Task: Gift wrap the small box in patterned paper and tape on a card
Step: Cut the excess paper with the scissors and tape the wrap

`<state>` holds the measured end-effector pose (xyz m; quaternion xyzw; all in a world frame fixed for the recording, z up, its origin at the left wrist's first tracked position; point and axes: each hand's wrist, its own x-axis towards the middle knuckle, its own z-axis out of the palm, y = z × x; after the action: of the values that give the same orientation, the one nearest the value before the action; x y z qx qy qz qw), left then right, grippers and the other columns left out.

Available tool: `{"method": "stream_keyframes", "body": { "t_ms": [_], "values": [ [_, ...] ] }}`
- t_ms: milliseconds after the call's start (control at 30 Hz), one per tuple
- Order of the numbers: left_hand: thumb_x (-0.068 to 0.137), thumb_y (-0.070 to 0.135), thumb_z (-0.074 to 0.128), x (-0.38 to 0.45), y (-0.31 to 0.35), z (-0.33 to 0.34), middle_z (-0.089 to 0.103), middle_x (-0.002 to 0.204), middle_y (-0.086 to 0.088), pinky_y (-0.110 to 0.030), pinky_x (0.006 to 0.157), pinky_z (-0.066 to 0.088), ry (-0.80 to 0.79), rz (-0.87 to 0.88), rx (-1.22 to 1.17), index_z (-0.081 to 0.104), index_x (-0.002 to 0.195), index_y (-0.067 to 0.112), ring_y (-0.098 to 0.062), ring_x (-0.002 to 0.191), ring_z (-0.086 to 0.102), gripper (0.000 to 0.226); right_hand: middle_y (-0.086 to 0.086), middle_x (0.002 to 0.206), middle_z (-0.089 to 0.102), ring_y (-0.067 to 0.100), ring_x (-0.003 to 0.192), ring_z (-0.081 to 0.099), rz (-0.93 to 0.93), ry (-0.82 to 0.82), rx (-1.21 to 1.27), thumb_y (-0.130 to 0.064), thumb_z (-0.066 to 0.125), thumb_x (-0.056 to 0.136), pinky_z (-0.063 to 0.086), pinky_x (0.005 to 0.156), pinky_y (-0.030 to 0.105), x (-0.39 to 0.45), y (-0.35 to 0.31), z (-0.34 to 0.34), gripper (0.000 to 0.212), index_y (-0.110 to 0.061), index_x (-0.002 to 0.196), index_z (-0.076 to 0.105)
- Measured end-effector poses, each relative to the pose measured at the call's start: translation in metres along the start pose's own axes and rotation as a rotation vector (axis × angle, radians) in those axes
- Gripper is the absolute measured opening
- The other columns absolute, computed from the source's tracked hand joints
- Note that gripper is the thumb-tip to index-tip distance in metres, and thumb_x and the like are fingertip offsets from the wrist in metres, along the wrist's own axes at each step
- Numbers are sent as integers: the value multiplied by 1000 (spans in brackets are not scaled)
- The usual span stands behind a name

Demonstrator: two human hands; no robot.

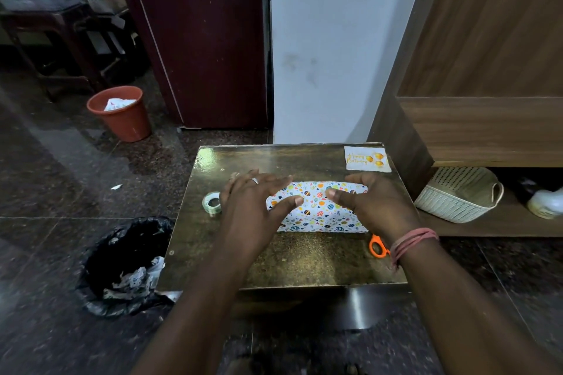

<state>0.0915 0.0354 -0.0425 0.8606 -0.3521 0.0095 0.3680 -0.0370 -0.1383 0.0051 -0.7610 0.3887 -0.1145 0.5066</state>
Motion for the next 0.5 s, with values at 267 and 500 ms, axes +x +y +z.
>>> {"method": "stream_keyframes", "body": {
  "t_ms": [267, 500],
  "values": [
    [79, 70, 71, 7, 3, 1, 69, 125, 18, -46, 124, -6, 55, -113, -2, 74, 111, 47, -11, 139, 46, 40, -12, 149, 38, 24, 139, 28, -340, 84, -565, -66, 69, 80, 25, 112, 47, -3, -4, 5, 56, -49, 132, 56],
    [86, 78, 47, 2, 9, -1, 64, 132, 23, -46, 120, -14, -10, -78, 99, 67, 124, 47, -9, 150, 27, 53, -35, 103, 57, 8, 117, 35, -380, 42, -366, -50, 83, 74, 26, 114, 52, 9, 6, 16, 26, -54, 93, 66]
  ]
}}
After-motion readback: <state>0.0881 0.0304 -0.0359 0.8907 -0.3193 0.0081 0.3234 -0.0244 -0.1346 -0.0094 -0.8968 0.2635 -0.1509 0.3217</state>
